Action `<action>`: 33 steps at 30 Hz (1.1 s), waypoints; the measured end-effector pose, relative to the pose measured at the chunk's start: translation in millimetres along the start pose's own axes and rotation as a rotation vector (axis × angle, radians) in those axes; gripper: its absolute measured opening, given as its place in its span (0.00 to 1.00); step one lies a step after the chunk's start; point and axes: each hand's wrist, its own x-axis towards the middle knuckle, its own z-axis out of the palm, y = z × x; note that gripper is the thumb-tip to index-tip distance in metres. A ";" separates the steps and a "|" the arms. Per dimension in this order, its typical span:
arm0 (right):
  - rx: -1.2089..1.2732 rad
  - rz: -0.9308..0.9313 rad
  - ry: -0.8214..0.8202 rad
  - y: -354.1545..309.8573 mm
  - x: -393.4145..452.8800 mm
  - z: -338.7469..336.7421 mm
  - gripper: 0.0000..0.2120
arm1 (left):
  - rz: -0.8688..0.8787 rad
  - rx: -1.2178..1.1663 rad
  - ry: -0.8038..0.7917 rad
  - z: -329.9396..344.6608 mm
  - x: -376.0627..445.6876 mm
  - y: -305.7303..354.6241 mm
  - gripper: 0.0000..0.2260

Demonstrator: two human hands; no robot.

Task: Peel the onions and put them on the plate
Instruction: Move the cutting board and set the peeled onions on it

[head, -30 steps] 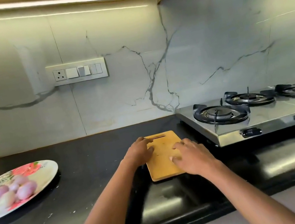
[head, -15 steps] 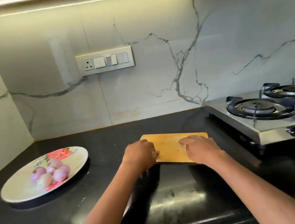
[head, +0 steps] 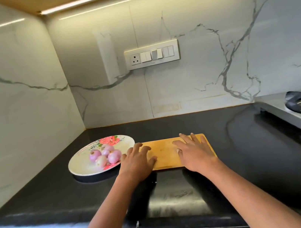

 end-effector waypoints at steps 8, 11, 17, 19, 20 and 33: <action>-0.012 0.002 -0.022 -8.4 -1.3 -7.5 0.25 | -0.016 -0.084 -0.010 0.8 7.7 3.2 0.23; 0.021 0.013 -0.006 -9.2 -3.0 -8.2 0.25 | 0.002 -0.099 0.023 0.0 9.9 7.8 0.24; 0.100 -0.005 0.123 -15.4 -2.0 -8.7 0.25 | 0.008 -0.114 0.123 1.6 6.4 -5.3 0.25; 0.116 -0.026 0.175 -22.4 1.2 -8.0 0.24 | -0.009 -0.108 0.143 -2.1 3.1 -19.5 0.24; 0.118 -0.047 0.198 -30.6 5.0 -8.3 0.23 | -0.028 -0.098 0.162 -5.5 0.8 -31.2 0.24; 0.426 -0.317 -0.133 -186.3 79.1 -13.9 0.28 | -0.240 -0.336 0.108 -35.8 -18.8 -155.1 0.21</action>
